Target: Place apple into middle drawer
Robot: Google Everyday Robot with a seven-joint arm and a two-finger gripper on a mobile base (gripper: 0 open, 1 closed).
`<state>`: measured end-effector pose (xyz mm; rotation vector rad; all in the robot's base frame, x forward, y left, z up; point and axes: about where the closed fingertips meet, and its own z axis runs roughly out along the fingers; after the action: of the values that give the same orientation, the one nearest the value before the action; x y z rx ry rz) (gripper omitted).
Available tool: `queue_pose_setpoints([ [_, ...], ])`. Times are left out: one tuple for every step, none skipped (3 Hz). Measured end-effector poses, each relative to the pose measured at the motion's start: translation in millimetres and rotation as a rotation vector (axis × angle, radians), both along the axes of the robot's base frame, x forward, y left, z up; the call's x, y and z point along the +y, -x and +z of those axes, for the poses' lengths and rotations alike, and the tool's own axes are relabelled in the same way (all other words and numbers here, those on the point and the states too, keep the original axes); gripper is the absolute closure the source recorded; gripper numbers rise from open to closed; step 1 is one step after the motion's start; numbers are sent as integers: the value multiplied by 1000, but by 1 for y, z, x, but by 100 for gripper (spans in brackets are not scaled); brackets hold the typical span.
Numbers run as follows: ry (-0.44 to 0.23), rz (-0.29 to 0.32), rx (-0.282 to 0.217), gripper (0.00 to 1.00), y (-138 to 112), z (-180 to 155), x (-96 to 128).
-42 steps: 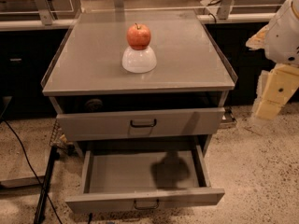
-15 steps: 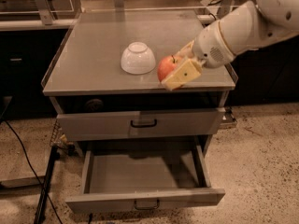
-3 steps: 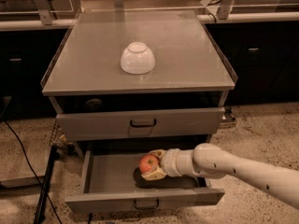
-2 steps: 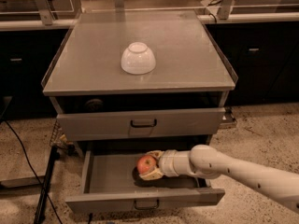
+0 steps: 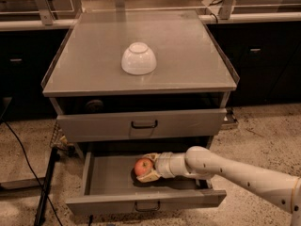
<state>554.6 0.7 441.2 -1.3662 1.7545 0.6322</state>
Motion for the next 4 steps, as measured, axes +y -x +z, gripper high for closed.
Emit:
queue_pose_setpoints([
  [6,19,0,100,-5,-11,7],
  [8,34,0,100,-9,-21,15],
  [-5,102,-4,100,-11,-67,50],
  [-3,110,-10,100,-12,-73,52],
])
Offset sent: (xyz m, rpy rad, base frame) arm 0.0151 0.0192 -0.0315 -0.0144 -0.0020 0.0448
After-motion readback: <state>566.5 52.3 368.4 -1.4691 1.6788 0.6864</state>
